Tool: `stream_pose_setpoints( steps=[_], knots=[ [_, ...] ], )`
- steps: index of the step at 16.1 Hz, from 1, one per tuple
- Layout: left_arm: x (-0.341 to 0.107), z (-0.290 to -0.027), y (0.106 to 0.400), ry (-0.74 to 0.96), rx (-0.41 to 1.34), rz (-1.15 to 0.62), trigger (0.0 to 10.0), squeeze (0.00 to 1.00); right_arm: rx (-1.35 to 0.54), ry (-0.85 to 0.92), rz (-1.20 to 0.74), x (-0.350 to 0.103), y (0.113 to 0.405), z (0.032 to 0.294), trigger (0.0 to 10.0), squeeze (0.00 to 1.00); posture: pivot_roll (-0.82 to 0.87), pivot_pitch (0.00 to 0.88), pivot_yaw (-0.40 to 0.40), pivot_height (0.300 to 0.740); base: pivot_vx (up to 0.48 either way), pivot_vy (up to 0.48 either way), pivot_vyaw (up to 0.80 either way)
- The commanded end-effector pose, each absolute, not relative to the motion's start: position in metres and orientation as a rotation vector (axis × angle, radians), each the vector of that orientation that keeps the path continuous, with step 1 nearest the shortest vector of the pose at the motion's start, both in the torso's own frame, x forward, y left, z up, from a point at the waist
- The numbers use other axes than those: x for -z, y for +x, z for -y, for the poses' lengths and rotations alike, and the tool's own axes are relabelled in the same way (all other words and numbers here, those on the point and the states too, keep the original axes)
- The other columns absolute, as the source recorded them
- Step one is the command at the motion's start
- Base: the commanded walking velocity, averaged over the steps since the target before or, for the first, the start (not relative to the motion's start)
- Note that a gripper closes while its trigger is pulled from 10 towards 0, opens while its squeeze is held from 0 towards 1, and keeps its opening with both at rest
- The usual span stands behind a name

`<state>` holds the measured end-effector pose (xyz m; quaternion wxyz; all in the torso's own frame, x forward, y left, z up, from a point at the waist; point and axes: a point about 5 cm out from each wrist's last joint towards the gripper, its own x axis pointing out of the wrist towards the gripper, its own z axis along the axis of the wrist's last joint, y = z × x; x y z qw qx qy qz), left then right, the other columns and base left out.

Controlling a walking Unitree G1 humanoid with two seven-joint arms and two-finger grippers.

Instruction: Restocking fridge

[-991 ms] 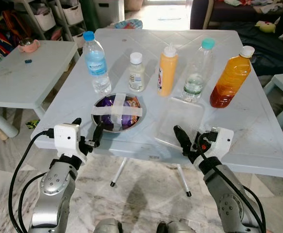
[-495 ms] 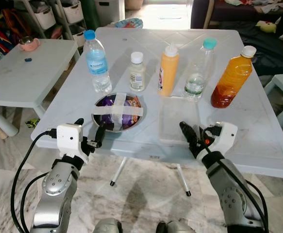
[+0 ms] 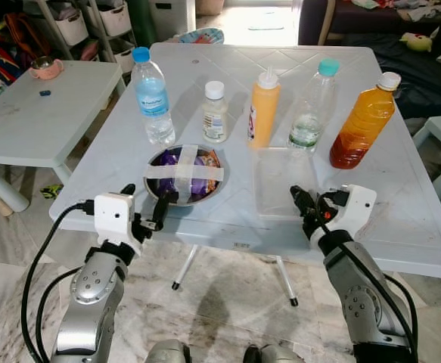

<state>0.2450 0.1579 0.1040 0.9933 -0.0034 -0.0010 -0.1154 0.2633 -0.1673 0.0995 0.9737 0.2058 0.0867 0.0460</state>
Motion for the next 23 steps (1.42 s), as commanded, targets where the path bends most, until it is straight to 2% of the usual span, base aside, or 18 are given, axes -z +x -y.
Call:
stream_pose_setpoints(
  steps=[1, 3, 4, 5, 7, 10, 13, 16, 21, 22, 23],
  knots=[
    [-0.106, -0.159, 0.246, 0.006, 0.227, 0.015, 10.0, 0.0, -0.035, 0.382, -0.256, -0.083, 0.258, 0.174, 0.0, 0.0, 0.03, 0.087, 0.043, 0.74, 0.0, 0.0, 0.0],
    [-0.107, -0.158, 0.246, 0.008, 0.229, 0.015, 10.0, 0.0, -0.031, 0.382, -0.251, -0.085, 0.259, 0.174, 0.0, 0.0, 0.02, 0.088, 0.044, 0.74, 0.0, 0.0, 0.0],
    [-0.107, -0.158, 0.246, 0.008, 0.23, 0.015, 10.0, 0.0, -0.028, 0.388, -0.251, -0.085, 0.259, 0.174, 9.0, 0.0, 0.02, 0.087, 0.044, 0.74, 0.0, 0.0, 0.0],
    [-0.107, -0.158, 0.247, 0.008, 0.231, 0.016, 10.0, 0.0, -0.02, 0.416, -0.252, -0.085, 0.259, 0.176, 10.0, 0.0, 0.02, 0.089, 0.045, 0.74, 0.0, 0.0, 0.0],
    [-0.107, -0.158, 0.247, 0.009, 0.233, 0.017, 10.0, 0.0, -0.013, 0.413, -0.263, -0.084, 0.259, 0.178, 10.0, 0.0, 0.02, 0.088, 0.044, 0.74, 0.0, 0.0, 0.0],
    [-0.108, -0.158, 0.248, 0.022, 0.236, 0.021, 10.0, 0.0, -0.042, 0.216, -0.199, -0.093, 0.267, 0.174, 10.0, 0.0, 0.02, 0.088, 0.038, 0.74, 0.0, 0.0, 0.0],
    [-0.11, -0.163, 0.249, 0.036, 0.223, 0.025, 10.0, 0.0, -0.097, 0.186, -0.154, -0.1, 0.269, 0.168, 10.0, 0.0, 0.02, 0.094, 0.042, 0.74, 0.0, 0.0, 0.0],
    [-0.108, -0.184, 0.25, 0.044, 0.142, -0.007, 10.0, 0.0, -0.138, 0.309, -0.15, -0.102, 0.266, 0.16, 10.0, 0.0, 0.03, 0.09, 0.049, 0.74, 0.0, 0.0, 0.0],
    [-0.105, -0.189, 0.249, 0.072, 0.137, -0.016, 10.0, 0.0, -0.083, 0.365, -0.21, -0.087, 0.258, 0.166, 10.0, 0.0, 0.03, 0.081, 0.047, 0.74, 0.0, 0.0, 0.0],
    [-0.106, -0.186, 0.249, 0.071, 0.142, -0.014, 10.0, 0.0, -0.087, 0.384, -0.215, -0.087, 0.256, 0.165, 4.2, 0.0, 0.03, 0.081, 0.047, 0.74, 0.0, 0.0, 0.0],
    [-0.106, -0.184, 0.249, 0.069, 0.147, -0.014, 10.0, 0.0, -0.087, 0.404, -0.213, -0.087, 0.256, 0.165, 0.0, 0.0, 0.02, 0.08, 0.048, 0.74, 0.0, 0.0, 0.0]
  ],
)
